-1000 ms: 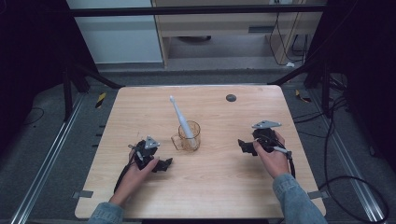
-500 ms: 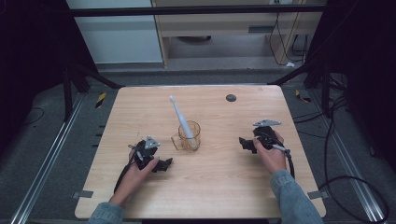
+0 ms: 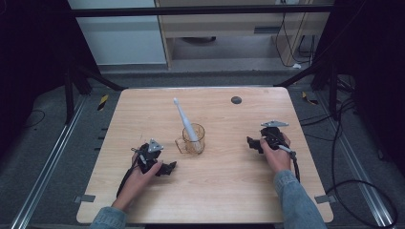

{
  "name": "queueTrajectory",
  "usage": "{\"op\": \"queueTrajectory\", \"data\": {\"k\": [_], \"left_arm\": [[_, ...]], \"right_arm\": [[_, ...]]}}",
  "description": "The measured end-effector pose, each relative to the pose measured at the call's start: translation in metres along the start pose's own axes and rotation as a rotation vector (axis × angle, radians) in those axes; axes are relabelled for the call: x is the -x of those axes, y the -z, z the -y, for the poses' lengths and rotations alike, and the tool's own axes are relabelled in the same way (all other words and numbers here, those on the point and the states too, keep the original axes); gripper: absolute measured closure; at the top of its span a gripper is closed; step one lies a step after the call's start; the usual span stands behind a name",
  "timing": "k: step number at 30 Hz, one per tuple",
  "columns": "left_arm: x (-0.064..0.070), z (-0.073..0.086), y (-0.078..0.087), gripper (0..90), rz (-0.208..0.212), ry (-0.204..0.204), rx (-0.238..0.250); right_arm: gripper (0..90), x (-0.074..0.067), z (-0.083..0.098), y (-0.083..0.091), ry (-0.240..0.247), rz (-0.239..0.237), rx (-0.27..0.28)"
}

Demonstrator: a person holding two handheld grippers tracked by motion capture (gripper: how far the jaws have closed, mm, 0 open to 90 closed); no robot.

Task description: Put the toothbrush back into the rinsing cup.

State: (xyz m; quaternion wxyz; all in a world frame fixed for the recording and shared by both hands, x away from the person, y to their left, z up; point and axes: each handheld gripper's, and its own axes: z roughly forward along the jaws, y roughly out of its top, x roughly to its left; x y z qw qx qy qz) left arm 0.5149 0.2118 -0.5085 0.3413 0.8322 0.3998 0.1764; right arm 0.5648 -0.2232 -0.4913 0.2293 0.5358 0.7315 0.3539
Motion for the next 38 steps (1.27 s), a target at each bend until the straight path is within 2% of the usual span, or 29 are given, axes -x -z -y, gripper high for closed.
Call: {"op": "queueTrajectory", "data": {"k": [7,12,18,24,27,30,32,35,38], "left_arm": [[0.0,0.0,0.0,0.0,0.0,0.0,0.0],[0.0,0.0,0.0,0.0,0.0,0.0,0.0],[0.0,0.0,0.0,0.0,0.0,0.0,0.0],[0.0,0.0,0.0,0.0,0.0,0.0,0.0],[0.0,0.0,0.0,0.0,0.0,0.0,0.0],[0.0,0.0,0.0,0.0,0.0,0.0,0.0],[0.0,0.0,0.0,0.0,0.0,0.0,0.001],[0.0,0.0,0.0,0.0,0.0,0.0,0.0],[0.0,0.0,0.0,0.0,0.0,0.0,0.0]], "right_arm": [[14.1,0.013,0.003,-0.009,-0.07,0.044,0.018],[13.9,0.018,0.005,-0.012,-0.092,0.057,0.012],[12.6,0.018,0.007,-0.016,-0.091,0.062,-0.017],[12.0,0.017,0.007,-0.018,-0.084,0.08,-0.006],[11.4,0.015,0.007,-0.019,-0.071,0.089,-0.012],[9.8,0.011,0.007,-0.02,-0.035,0.108,-0.031],[9.7,0.011,0.008,-0.02,-0.024,0.105,-0.032],[6.9,0.01,0.007,-0.02,-0.04,0.107,-0.035],[0.6,0.01,0.008,-0.02,-0.086,0.16,-0.052]]}}
